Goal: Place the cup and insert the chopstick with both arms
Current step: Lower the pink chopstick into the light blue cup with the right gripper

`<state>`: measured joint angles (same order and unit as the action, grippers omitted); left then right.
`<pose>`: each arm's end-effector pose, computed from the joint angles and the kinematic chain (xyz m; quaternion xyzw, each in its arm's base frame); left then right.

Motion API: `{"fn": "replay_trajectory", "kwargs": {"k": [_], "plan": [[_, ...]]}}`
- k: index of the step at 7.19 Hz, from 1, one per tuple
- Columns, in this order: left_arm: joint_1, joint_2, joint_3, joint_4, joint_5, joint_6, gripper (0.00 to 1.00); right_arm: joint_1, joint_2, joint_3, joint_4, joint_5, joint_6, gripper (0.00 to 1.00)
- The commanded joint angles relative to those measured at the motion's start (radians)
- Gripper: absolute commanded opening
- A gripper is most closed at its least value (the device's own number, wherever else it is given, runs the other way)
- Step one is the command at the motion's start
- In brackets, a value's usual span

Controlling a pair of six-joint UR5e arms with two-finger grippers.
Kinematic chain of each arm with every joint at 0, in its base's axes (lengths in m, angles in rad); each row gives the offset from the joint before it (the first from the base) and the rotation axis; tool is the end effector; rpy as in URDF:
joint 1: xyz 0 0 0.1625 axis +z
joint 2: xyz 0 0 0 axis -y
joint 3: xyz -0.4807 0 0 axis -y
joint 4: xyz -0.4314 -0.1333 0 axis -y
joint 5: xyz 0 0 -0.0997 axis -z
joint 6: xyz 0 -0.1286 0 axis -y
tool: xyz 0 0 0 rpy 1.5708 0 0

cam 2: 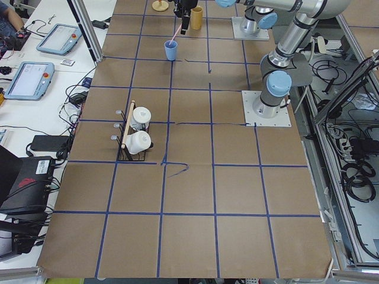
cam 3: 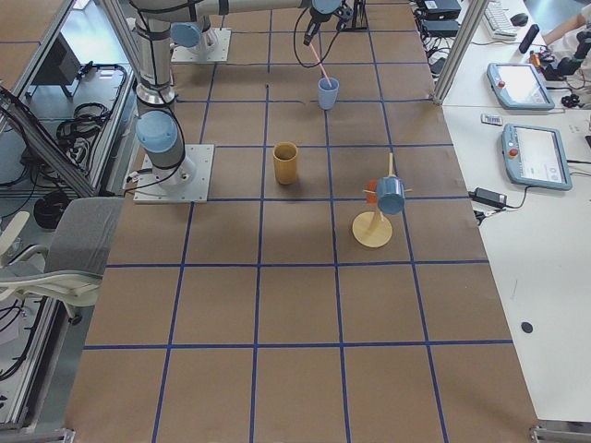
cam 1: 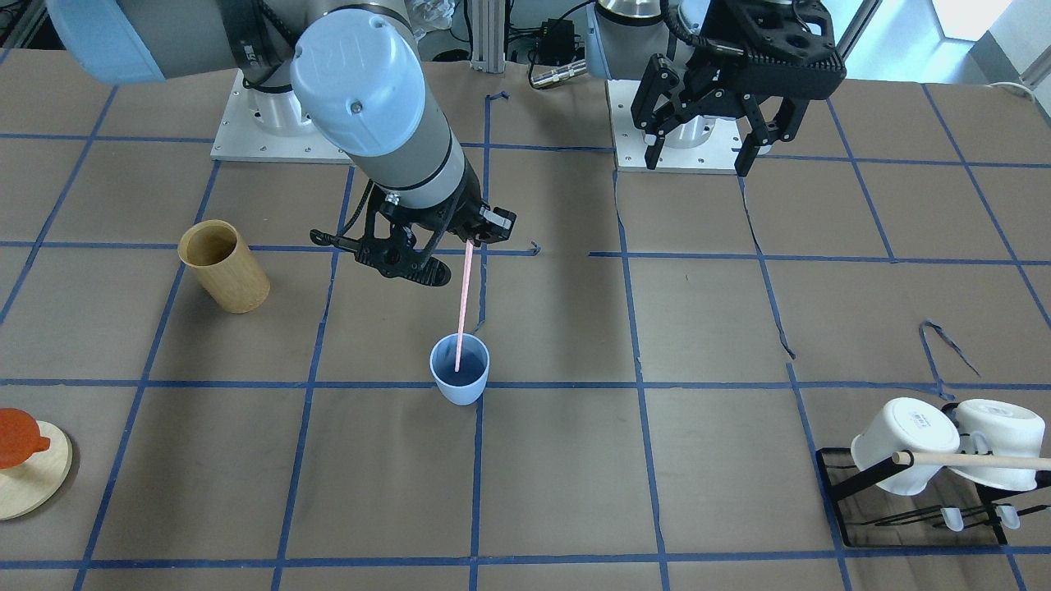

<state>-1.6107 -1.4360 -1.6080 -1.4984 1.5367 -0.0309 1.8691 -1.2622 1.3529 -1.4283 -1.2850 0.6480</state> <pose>-0.1569 -0.4789 0.5711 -0.0059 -0.9962 0.0842 0.0200 0.3514 -0.5658 0.4383 0.1873 0.9652 0.1670 0.0734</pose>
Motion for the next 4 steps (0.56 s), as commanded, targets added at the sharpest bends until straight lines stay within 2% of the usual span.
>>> {"fn": "replay_trajectory", "kwargs": {"k": [1,3,4], "plan": [[0.002,0.003,0.022,-0.098,0.025,-0.012,1.0,0.011,0.012,0.047,-0.038,0.0,0.007,0.0],[0.002,-0.003,0.028,-0.102,0.02,-0.027,1.0,0.013,0.015,0.061,-0.092,0.0,0.01,0.0],[0.002,0.0,0.022,-0.1,0.022,-0.027,1.0,0.013,0.017,0.063,-0.093,-0.01,0.001,0.07]]}}
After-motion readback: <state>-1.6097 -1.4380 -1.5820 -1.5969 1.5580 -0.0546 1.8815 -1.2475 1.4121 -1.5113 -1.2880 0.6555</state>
